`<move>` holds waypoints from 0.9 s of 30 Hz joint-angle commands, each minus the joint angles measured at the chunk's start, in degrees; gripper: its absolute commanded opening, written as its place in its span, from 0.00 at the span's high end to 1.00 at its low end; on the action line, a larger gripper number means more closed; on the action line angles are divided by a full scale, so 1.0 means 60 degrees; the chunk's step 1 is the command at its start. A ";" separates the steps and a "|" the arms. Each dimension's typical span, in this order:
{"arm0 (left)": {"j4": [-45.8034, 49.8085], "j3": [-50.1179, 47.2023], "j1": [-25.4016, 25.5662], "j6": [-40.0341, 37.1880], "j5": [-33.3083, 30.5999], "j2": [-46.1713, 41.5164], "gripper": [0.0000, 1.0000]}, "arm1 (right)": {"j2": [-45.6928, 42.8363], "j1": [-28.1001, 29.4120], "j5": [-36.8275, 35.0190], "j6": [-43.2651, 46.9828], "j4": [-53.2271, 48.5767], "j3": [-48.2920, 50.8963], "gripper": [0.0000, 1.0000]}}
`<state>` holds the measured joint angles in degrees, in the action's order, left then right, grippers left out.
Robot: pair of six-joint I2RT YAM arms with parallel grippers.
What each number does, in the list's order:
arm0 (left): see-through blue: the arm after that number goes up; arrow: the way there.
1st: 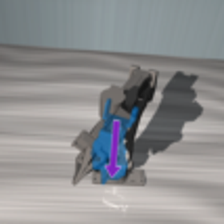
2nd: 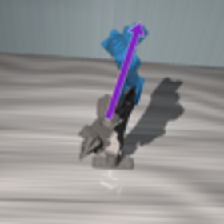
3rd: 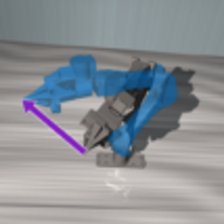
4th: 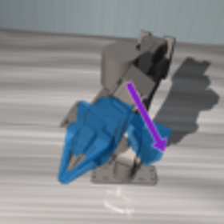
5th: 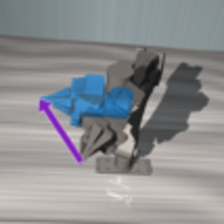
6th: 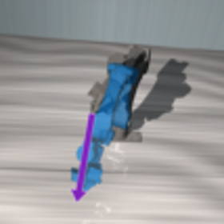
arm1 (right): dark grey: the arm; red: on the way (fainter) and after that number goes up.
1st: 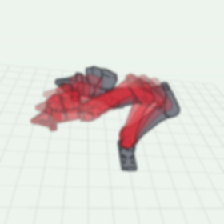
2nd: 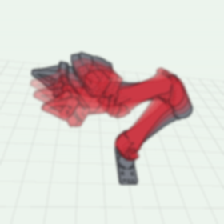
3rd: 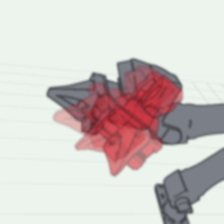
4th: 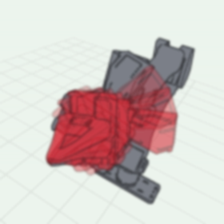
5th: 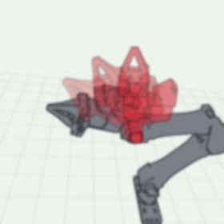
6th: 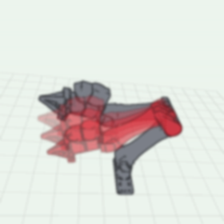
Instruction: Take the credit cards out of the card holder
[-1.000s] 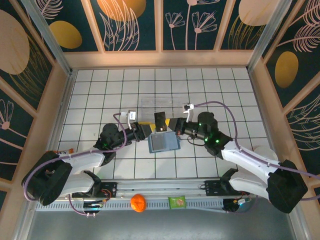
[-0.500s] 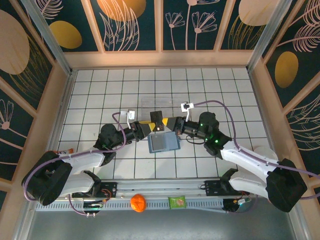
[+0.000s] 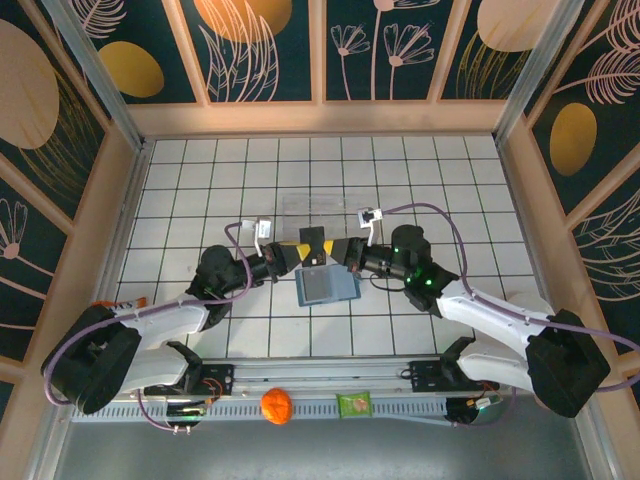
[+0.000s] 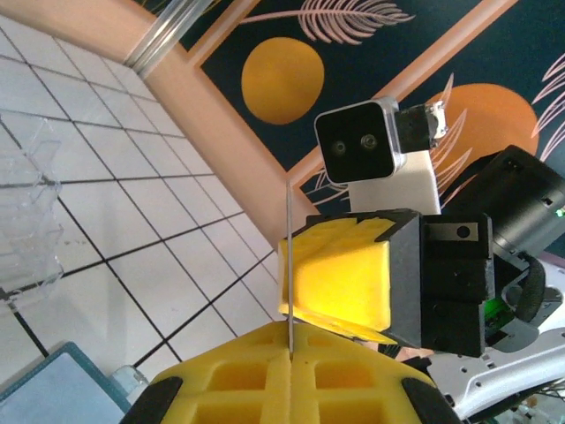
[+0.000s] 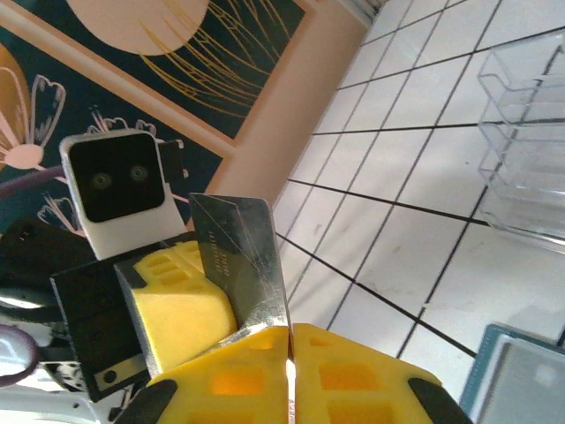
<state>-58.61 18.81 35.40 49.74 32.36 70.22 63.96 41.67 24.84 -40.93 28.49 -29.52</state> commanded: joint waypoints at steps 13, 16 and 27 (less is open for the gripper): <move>0.8362 0.5740 0.0526 -0.4961 -0.2281 0.1377 1.00 | -0.2569 -0.1639 -0.1203 0.1050 -0.3247 0.0672 0.88; 1.0007 0.7483 0.0669 -0.6305 -0.3426 0.1992 1.00 | -0.2824 -0.1663 -0.1176 0.1035 -0.3338 0.0839 0.89; 1.1822 0.9519 0.0895 -1.2417 -0.5460 0.2836 1.00 | -0.3248 -0.2600 -0.0712 0.1039 -0.3613 0.1107 0.90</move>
<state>4.95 71.75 40.62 -10.63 1.69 84.84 45.47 27.00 19.57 -35.86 7.46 -24.14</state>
